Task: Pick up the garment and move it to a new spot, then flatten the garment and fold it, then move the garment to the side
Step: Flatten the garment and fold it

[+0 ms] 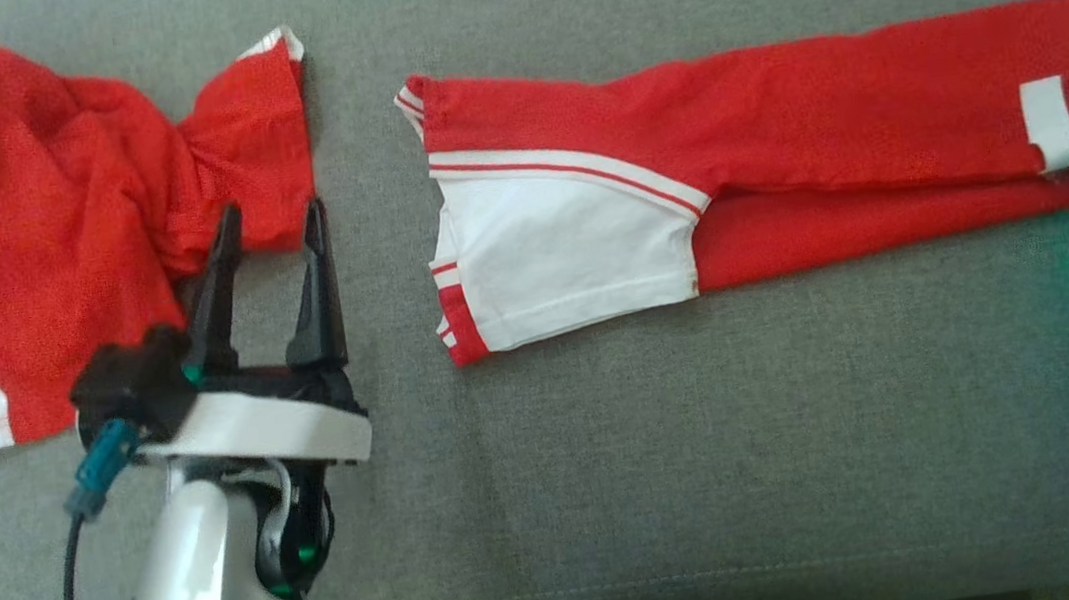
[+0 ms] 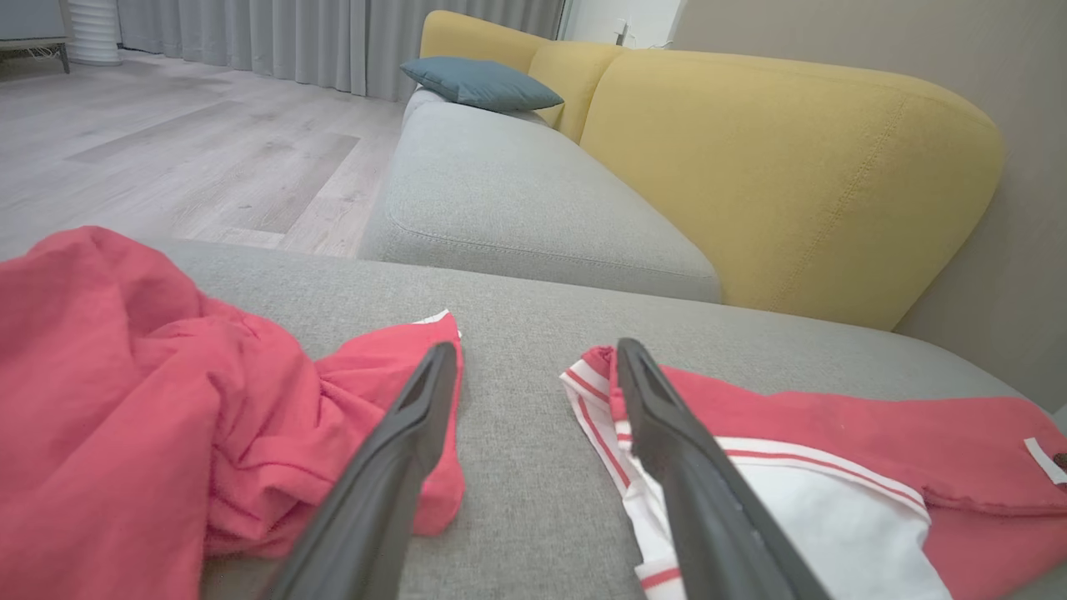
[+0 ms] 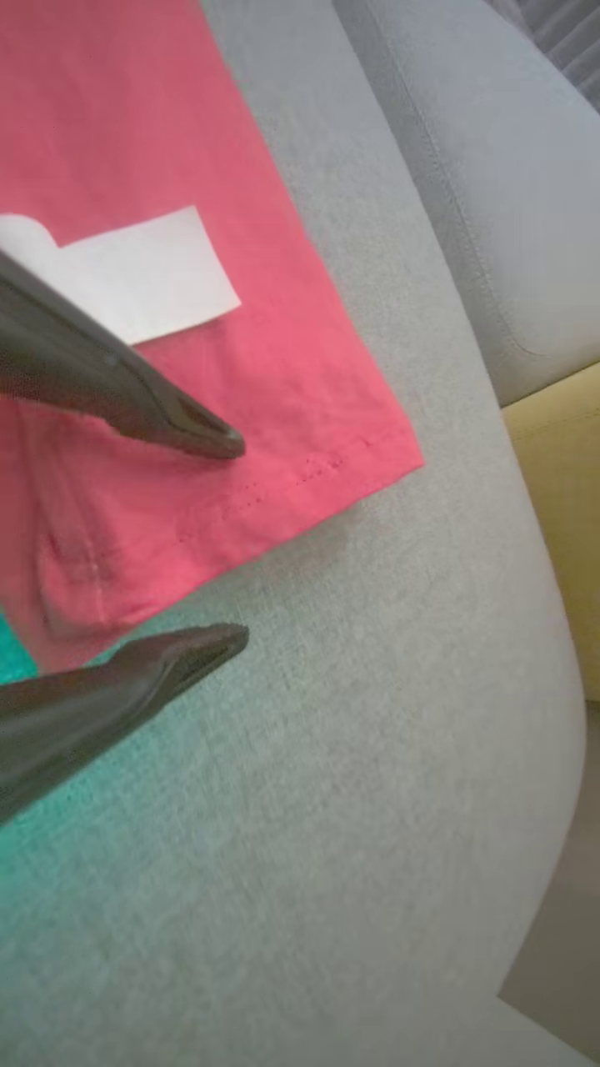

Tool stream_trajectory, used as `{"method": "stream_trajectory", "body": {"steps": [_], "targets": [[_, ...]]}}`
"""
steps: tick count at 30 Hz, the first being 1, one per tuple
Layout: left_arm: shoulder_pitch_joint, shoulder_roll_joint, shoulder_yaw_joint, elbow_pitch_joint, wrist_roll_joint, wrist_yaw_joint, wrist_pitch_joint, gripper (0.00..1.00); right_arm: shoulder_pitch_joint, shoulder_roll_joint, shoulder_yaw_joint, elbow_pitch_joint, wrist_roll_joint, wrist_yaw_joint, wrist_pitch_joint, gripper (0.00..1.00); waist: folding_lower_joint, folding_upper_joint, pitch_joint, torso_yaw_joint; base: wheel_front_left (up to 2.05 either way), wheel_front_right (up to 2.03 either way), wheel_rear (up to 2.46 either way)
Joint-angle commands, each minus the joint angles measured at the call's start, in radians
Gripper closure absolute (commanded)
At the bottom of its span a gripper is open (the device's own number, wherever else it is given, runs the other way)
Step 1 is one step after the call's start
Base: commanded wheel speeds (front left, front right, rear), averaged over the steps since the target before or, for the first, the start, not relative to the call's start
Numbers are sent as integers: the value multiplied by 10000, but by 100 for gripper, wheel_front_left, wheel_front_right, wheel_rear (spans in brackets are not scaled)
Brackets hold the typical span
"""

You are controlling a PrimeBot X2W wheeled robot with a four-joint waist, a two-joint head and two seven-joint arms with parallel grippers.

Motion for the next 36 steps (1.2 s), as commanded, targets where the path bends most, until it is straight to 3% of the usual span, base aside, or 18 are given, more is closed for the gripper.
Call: {"method": "stream_trajectory", "body": {"steps": [1, 8, 9, 10, 11, 18, 25, 30, 36], "targets": [[-265, 57, 235, -326, 34, -1, -51, 0, -287, 32, 131, -188, -102, -7, 72, 0, 0, 0, 166, 2, 0, 0, 0], [-456, 56, 347, -382, 62, 57, -51, 0, -719, 121, 84, 246, -48, -7, 317, 0, 0, 0, 457, -70, 0, 0, 0], [-481, 56, 377, -389, 62, 68, -51, 0, -739, 135, 114, 296, 20, -7, 365, 18, 0, 0, 473, -81, 0, 0, 0], [-504, 56, 408, -397, 65, 77, -51, 0, -751, 135, 117, 331, 96, -7, 387, 79, 0, 0, 482, -93, 0, 0, 0], [-524, 56, 436, -403, 70, 82, -51, 0, -743, 114, 133, 349, 157, -7, 386, 100, 0, 0, 484, -104, 0, 0, 0], [-522, 55, 588, -428, 104, 68, -51, 0, -604, -411, -513, 535, 254, -7, 188, 100, 0, 0, 319, -150, 0, 0, 0], [-418, 55, 654, -403, 102, 44, -51, 0, -518, -957, -1994, 551, -1254, -7, -468, 100, 0, 0, 73, -167, 0, 0, 0], [-312, 55, 630, -336, 41, 51, -51, 0, -779, -459, -2964, 495, -2336, -7, -714, 100, 0, 0, -232, -186, 0, 0, 0], [-78, 55, 526, -192, -80, 102, -51, 0, -1024, 139, -2732, 472, -2752, -7, -930, 100, 0, 0, -823, -225, 0, 0, 0]]}}
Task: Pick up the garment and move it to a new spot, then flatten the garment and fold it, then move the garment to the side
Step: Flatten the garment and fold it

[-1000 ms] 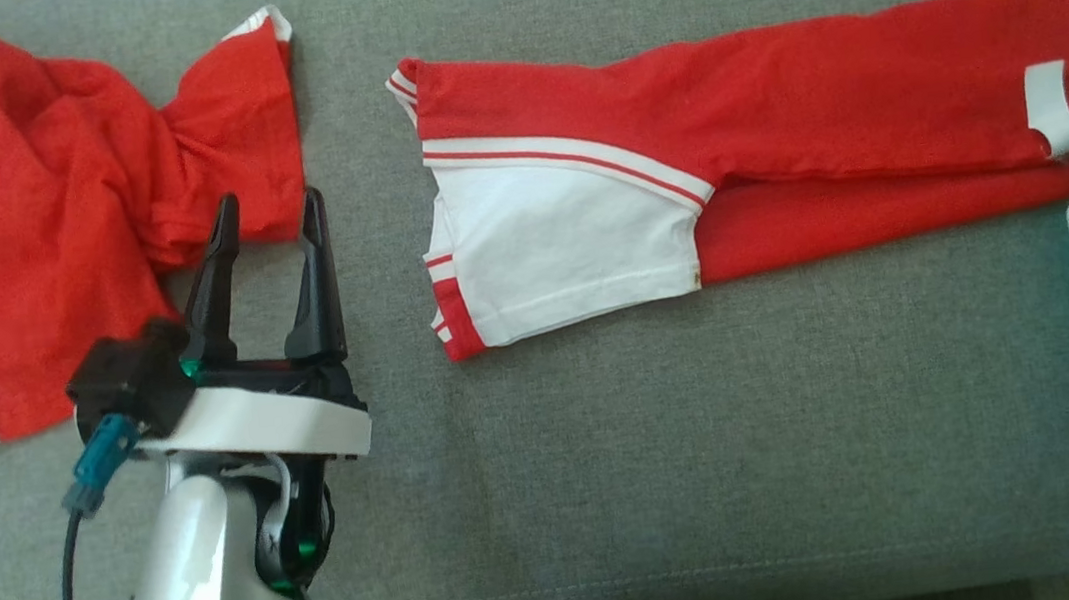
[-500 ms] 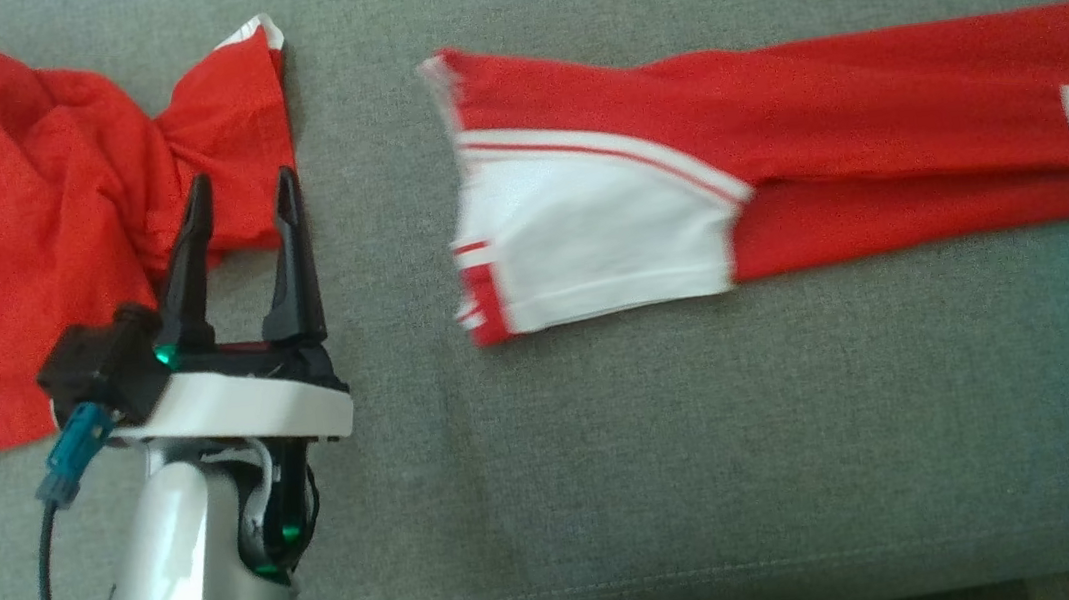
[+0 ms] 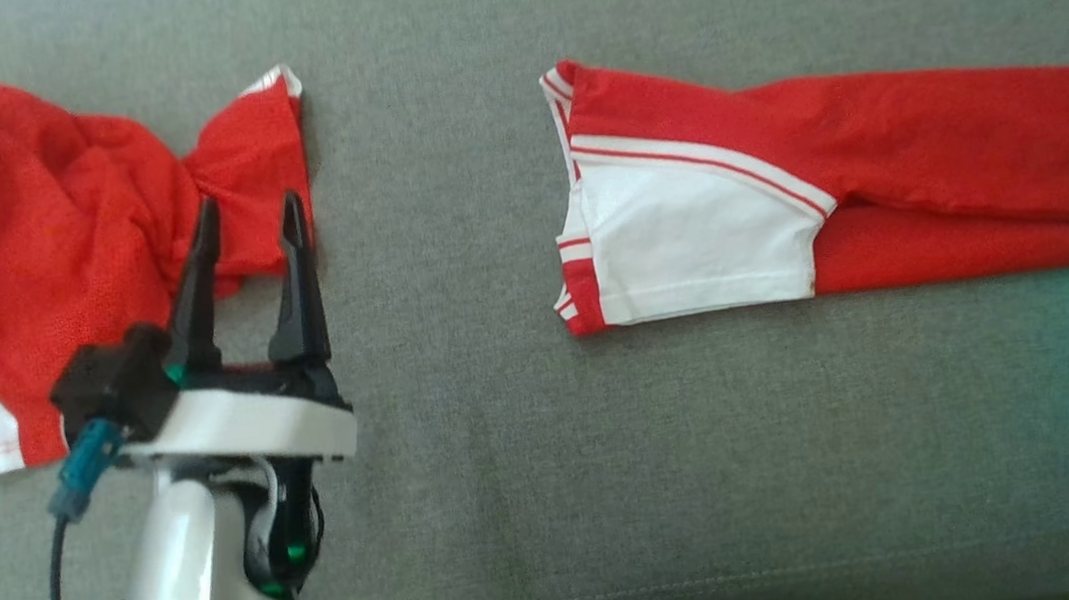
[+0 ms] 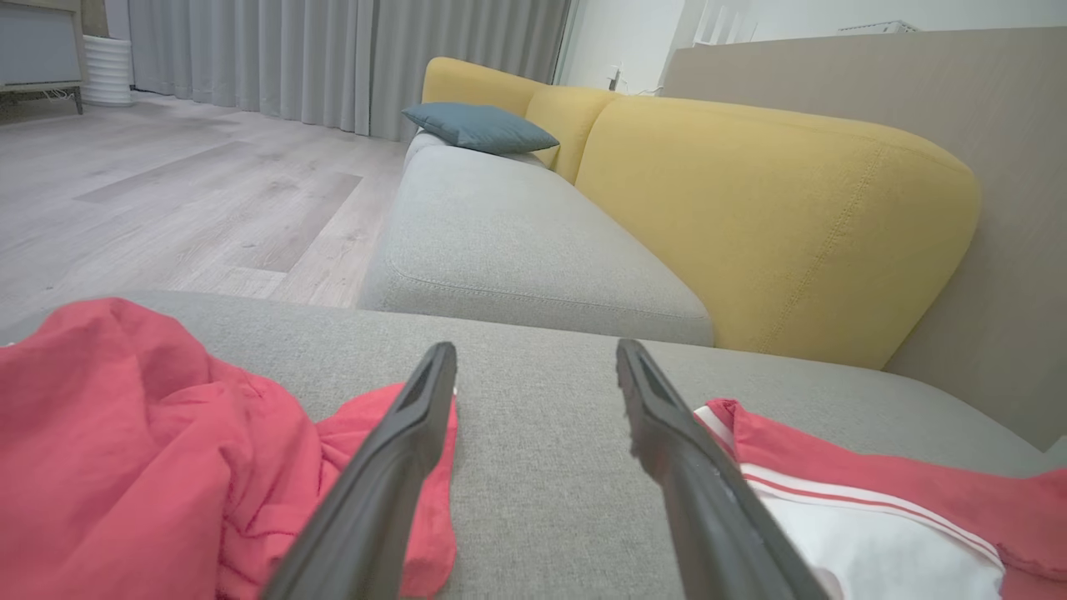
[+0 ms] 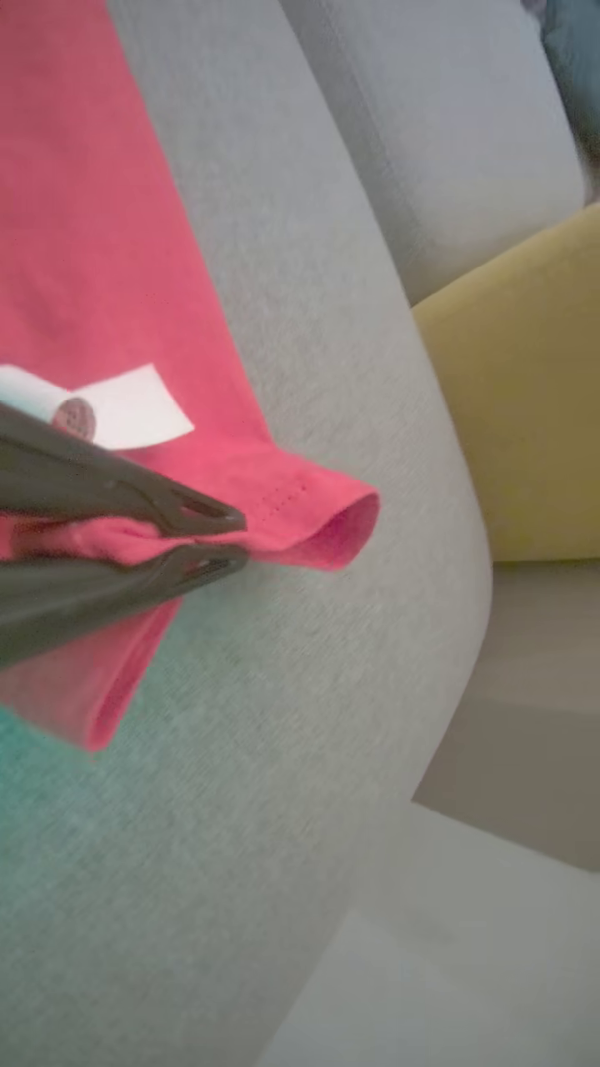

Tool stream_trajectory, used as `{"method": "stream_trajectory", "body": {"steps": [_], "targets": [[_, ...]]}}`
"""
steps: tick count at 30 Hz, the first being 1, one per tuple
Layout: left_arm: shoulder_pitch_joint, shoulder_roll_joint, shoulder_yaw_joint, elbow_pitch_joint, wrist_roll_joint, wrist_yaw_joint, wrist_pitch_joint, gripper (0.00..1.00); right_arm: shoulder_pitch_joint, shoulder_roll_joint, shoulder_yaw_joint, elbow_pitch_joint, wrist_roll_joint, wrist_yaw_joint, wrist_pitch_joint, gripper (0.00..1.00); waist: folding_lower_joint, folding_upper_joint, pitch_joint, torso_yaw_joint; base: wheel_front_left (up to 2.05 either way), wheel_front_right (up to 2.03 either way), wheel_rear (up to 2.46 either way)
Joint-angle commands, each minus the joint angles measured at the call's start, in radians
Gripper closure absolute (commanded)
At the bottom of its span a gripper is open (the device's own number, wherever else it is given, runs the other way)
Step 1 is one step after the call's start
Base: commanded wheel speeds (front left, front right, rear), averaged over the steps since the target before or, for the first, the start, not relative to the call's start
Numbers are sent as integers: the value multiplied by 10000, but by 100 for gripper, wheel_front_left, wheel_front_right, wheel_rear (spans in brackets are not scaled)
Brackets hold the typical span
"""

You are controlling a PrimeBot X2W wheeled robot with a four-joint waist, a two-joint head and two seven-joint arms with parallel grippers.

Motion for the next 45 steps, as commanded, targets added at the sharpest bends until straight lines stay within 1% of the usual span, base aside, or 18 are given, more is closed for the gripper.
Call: {"method": "stream_trajectory", "body": {"steps": [1, 7, 13, 17, 21, 27, 28, 29, 34, 41, 45], "targets": [[91, 97, 227, -233, -94, 80, -51, 0, -340, 82, 447, -309, -42, -9, -138, 100, 0, 0, -319, -27, 0, 0, 0], [536, 97, 244, -142, -325, 129, -51, 0, -271, 667, 1926, -438, 360, -9, -136, 100, 0, 0, -1183, -34, 0, 0, 0], [1022, 97, 273, -152, -559, 206, -51, 0, 137, 953, 3888, -881, 1485, -9, 153, 100, 0, 0, -1893, 52, 0, 0, 0], [1320, 97, 289, -125, -674, 202, -51, 0, 565, 971, 5720, -1152, 3309, -9, 346, 100, 0, 0, -2213, 196, 0, 0, 0], [1546, 97, 121, -73, -732, 182, -51, 0, 1116, 974, 7276, -1624, 4986, -9, 393, 100, 0, 0, -2370, 403, 0, 0, 0], [1688, 97, -98, -55, -866, 235, -51, 0, 1559, 975, 9343, -1961, 6774, -9, 160, 100, 0, 0, -2356, 715, 0, 0, 0], [1696, 97, -133, -35, -884, 240, -51, 0, 1563, 975, 9611, -1913, 7058, -9, 50, 100, 0, 0, -2350, 782, 0, 0, 0], [1696, 97, -133, -35, -884, 240, -51, 0, 1563, 975, 9611, -1913, 7058, -9, 50, 100, 0, 0, -2350, 782, 0, 0, 0], [1661, 97, -398, 21, -972, 257, -51, 0, 1321, 976, 10645, -1163, 8179, -9, -678, 100, 0, 0, -2226, 1170, 0, 0, 0], [1594, 97, -643, 78, -1054, 315, -51, 0, 577, 976, 11733, 344, 9089, -9, -1696, 100, 0, 0, -1903, 1690, 0, 0, 0], [1522, 97, -811, 114, -1157, 354, -51, 0, 235, 976, 12273, 1100, 9607, -9, -2009, 100, 0, 0, -1781, 1979, 0, 0, 0]]}}
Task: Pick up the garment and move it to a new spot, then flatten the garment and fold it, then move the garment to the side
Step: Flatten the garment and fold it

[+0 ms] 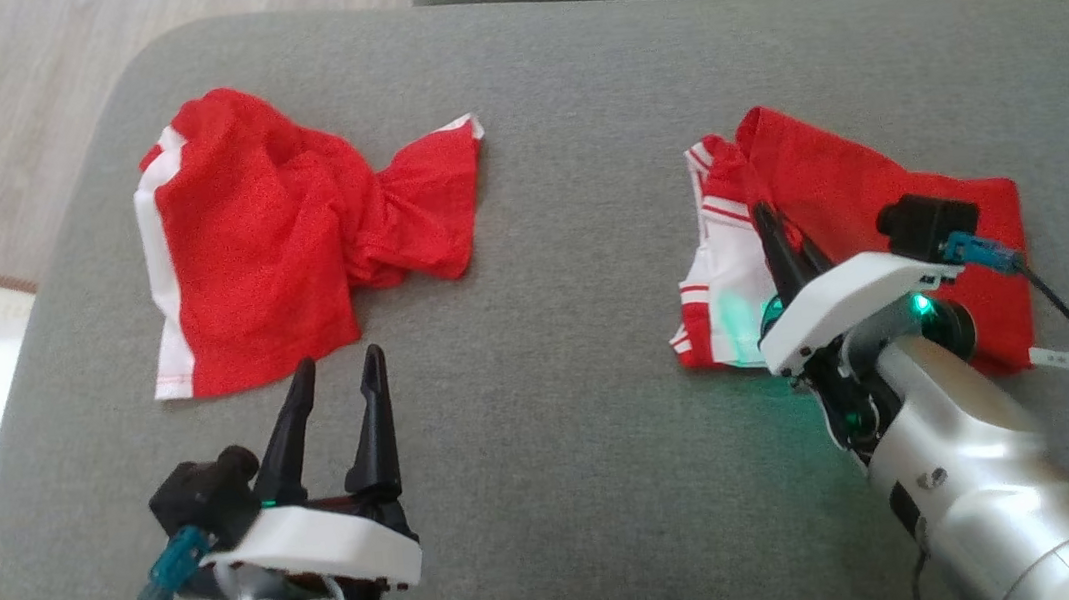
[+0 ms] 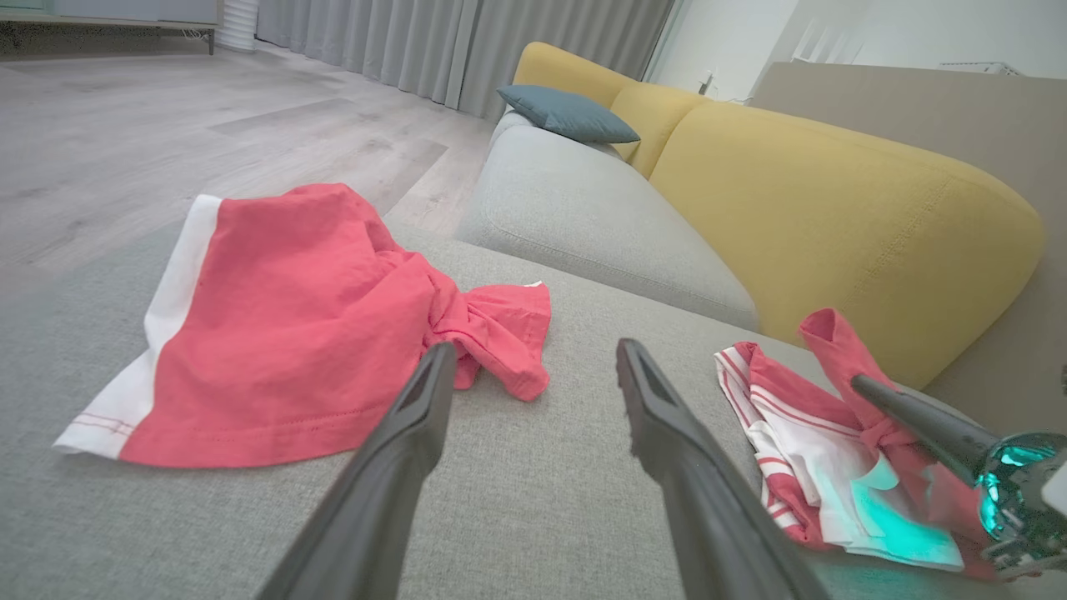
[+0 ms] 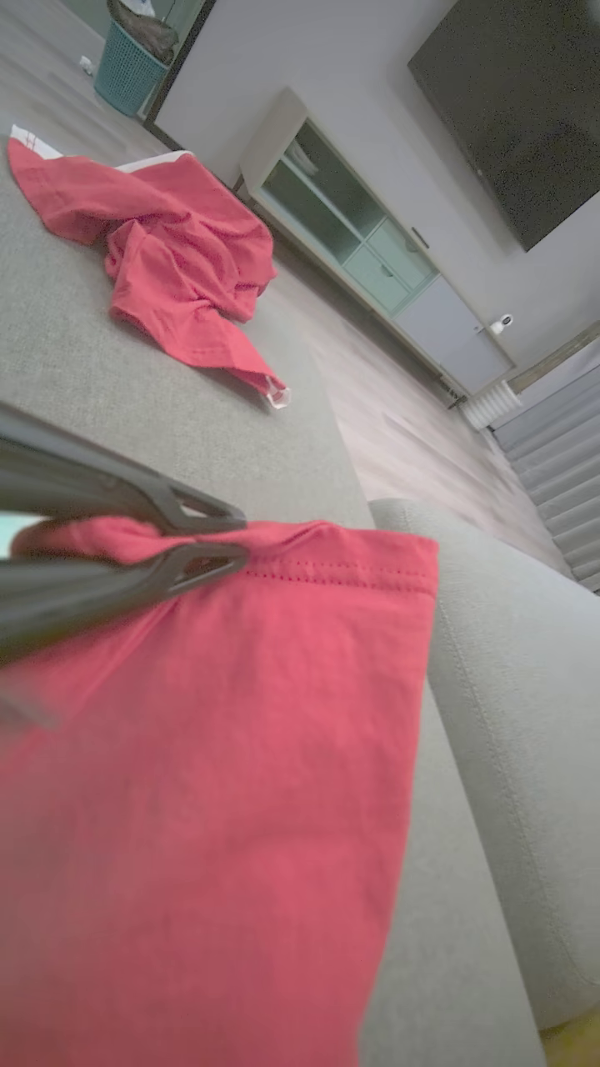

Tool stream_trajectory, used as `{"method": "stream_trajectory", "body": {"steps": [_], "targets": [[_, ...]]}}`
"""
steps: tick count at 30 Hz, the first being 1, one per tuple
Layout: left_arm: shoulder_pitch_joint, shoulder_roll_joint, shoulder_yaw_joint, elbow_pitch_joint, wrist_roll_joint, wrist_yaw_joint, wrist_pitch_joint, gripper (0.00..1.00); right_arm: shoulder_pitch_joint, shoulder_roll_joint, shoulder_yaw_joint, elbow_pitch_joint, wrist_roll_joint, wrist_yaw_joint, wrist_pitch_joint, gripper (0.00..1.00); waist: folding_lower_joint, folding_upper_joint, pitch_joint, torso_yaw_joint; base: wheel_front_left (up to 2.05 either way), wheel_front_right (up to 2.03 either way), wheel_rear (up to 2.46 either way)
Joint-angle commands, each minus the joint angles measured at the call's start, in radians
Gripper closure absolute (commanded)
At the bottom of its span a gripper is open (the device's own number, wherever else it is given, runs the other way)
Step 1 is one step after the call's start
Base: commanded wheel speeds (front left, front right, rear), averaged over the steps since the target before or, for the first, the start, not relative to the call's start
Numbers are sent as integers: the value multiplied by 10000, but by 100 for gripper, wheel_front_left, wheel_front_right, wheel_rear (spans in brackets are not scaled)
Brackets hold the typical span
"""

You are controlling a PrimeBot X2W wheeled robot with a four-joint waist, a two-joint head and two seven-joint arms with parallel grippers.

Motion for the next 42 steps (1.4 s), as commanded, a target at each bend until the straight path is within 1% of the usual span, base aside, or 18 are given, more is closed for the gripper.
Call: {"method": "stream_trajectory", "body": {"steps": [1, 2, 3, 6, 7, 8, 10, 13, 17, 19, 21, 22, 26, 27, 32, 35, 39, 42], "targets": [[-434, 78, 185, -303, -137, 54, -53, 0, -351, 140, 404, 51, 249, -7, -173, 100, 0, -1, 83, 206, 0, 0, 0], [-445, 78, 176, -311, -179, 78, -53, 0, -426, 140, 521, 273, 300, -7, -237, 77, 0, -1, 86, 259, 0, 0, 0], [-451, 78, 177, -314, -208, 100, -53, 0, -496, 140, 668, 471, 343, -7, -290, 0, 0, -1, 82, 300, 0, 0, 0], [-433, 78, 188, -280, -226, 122, -53, 0, -537, 141, 1363, 455, 776, -7, -332, 0, 0, -1, 30, 361, 0, 0, 0], [-411, 78, 208, -262, -220, 124, -53, 0, -499, 141, 1678, 262, 981, -7, -305, 0, 0, -1, -3, 352, 0, 0, 0], [-355, 78, 305, -253, -246, 143, -53, 0, -400, 141, 2338, -206, 1391, -7, -212, 0, 0, -1, -79, 290, 0, 0, 0], [-309, 78, 381, -255, -250, 161, -53, 0, -381, 141, 2850, -469, 1654, -7, -201, 0, 0, -1, -149, 178, 0, 0, 0], [-284, 78, 433, -321, -229, 146, -53, 0, -608, 141, 3122, -336, 1689, -7, -349, 0, 0, -1, -236, -63, 0, 0, 0], [-288, 78, 541, -515, -178, 127, -53, 0, -978, 141, 2992, -97, 1331, -7, -538, 0, 0, -1, -347, -490, 0, 0, 0], [-317, 78, 595, -663, -128, 104, -53, 0, -1189, 141, 2596, -12, 844, -7, -571, 0, 0, -1, -390, -729, 0, 0, 0], [-358, 78, 651, -864, -74, 84, -53, 0, -1320, 82, 1922, -56, -113, -7, -577, 0, 0, -1, -428, -978, 0, 0, 0], [-401, 78, 693, -1055, -61, 69, -53, 0, -1185, -211, 1195, -377, -1122, -7, -580, 0, 0, -1, -454, -1210, 0, 0, 0], [-492, 78, 764, -1352, 1, 50, -53, 0, -435, -914, -196, -1417, -3055, -7, -581, 0, 0, -1, -487, -1645, 0, 0, 0], [-492, 78, 764, -1352, 1, 50, -53, 0, -435, -914, -196, -1417, -3055, -7, -581, 0, 0, -1, -487, -1645, 0, 0, 0], [-663, 78, 831, -1621, 66, 42, -53, 0, 770, -1328, -1739, -2951, -5049, -7, -582, 0, 0, -1, -460, -2071, 0, 0, 0], [-736, 78, 842, -1730, 116, 24, -53, 0, 1544, -1205, -2596, -3893, -5893, -7, -583, 0, 0, -1, -457, -2252, 0, 0, 0], [-727, 78, 834, -1750, 411, -9, -53, 0, 2548, -701, -3496, -5159, -6653, -7, -583, 0, 0, -1, -465, -2471, 0, 0, 0], [-610, 78, 822, -1723, 539, -4, -53, 0, 3257, -340, -3971, -5776, -7062, -7, -583, 0, 0, -1, -500, -2583, 0, 0, 0]]}}
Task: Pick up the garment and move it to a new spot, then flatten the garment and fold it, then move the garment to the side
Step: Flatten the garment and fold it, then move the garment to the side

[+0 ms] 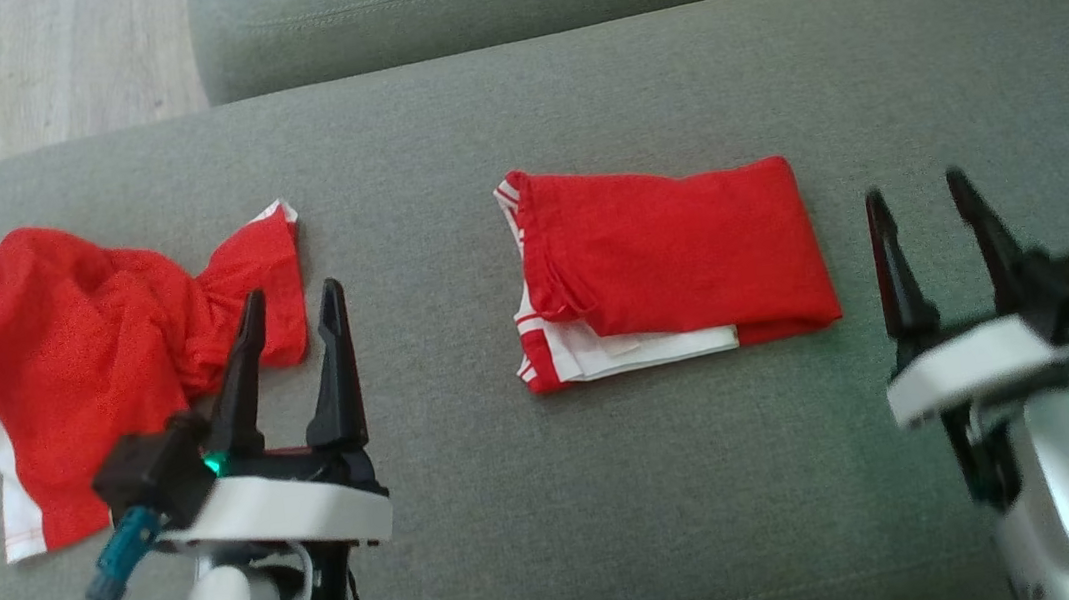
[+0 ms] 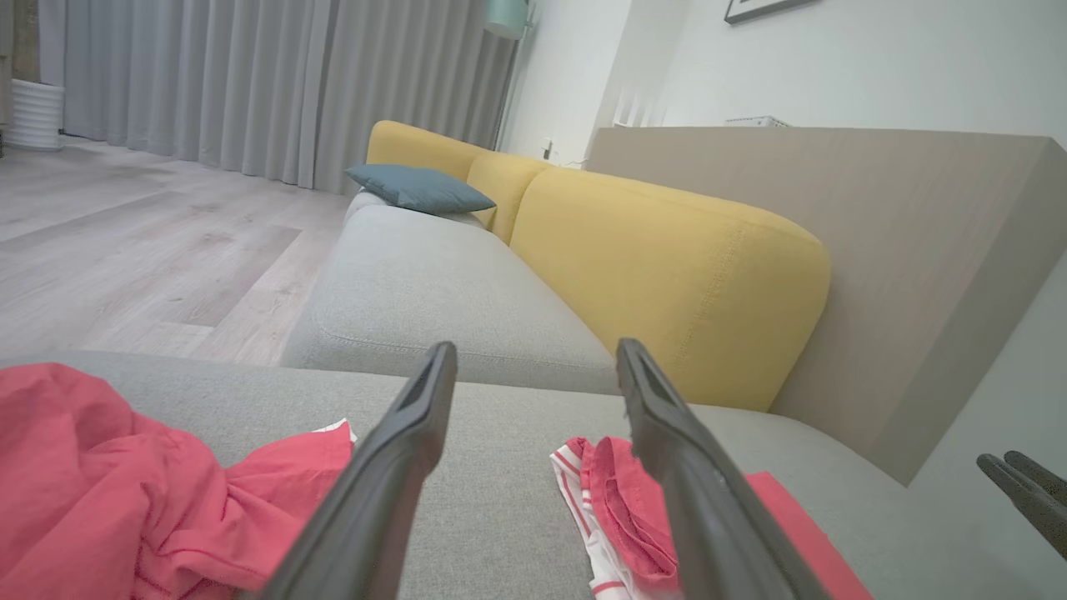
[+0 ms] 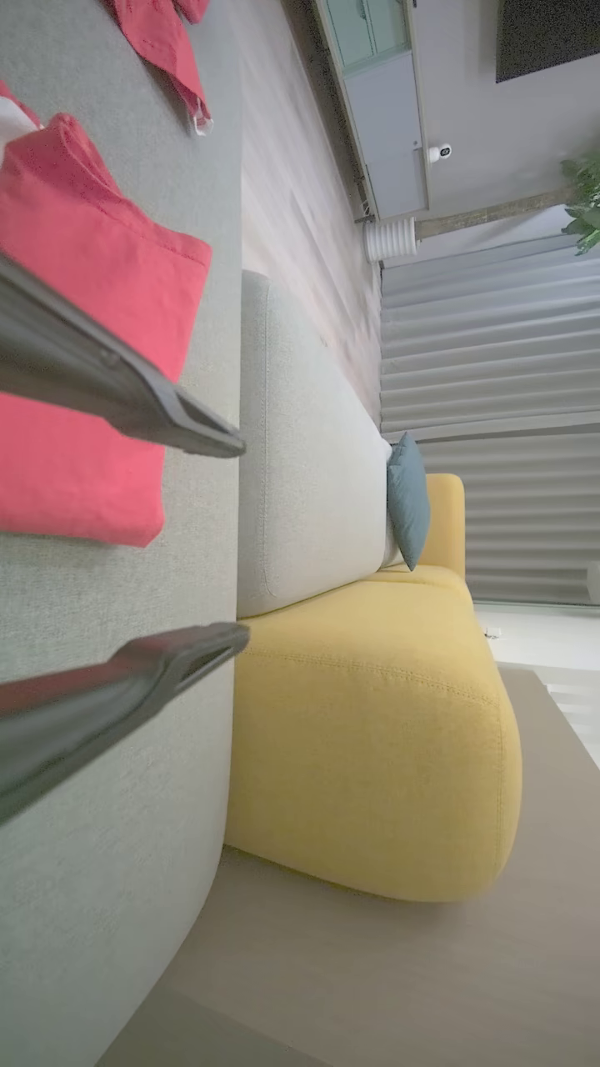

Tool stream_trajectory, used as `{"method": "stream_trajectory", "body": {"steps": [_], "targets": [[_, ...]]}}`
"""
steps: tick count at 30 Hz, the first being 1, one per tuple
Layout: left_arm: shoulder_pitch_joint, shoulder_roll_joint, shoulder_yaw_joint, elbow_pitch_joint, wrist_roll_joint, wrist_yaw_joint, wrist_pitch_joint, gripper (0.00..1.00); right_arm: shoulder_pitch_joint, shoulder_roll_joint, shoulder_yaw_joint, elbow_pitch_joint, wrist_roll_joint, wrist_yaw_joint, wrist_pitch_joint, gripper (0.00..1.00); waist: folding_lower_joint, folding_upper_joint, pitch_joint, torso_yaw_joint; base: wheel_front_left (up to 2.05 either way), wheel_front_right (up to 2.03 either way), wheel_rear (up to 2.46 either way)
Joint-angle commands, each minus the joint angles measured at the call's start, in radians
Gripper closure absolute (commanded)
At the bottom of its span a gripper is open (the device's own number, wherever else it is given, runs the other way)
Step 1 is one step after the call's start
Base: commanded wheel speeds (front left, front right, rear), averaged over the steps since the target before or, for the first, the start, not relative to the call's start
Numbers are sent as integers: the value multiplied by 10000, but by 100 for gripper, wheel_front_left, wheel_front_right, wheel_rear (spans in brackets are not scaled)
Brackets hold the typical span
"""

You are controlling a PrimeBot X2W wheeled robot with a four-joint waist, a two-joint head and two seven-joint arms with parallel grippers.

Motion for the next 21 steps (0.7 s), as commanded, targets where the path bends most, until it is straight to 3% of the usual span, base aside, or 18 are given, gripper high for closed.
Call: {"method": "stream_trajectory", "body": {"steps": [1, 9, 21], "targets": [[-304, 76, 351, -321, 185, -6, -51, 0, -3, 93, 115, -457, -102, -7, -108, 0, 0, -1, -32, -33, 0, 0, 0], [342, 76, 254, -157, 478, 174, -51, 0, 1047, 450, 78, -1139, -533, -7, -108, 0, 0, -1, -169, -234, 0, 0, 0], [115, 76, -34, -209, 582, 176, -51, 0, 850, 471, -103, -1006, -255, -7, -84, 0, 0, -1, 313, 39, 0, 0, 0]]}}
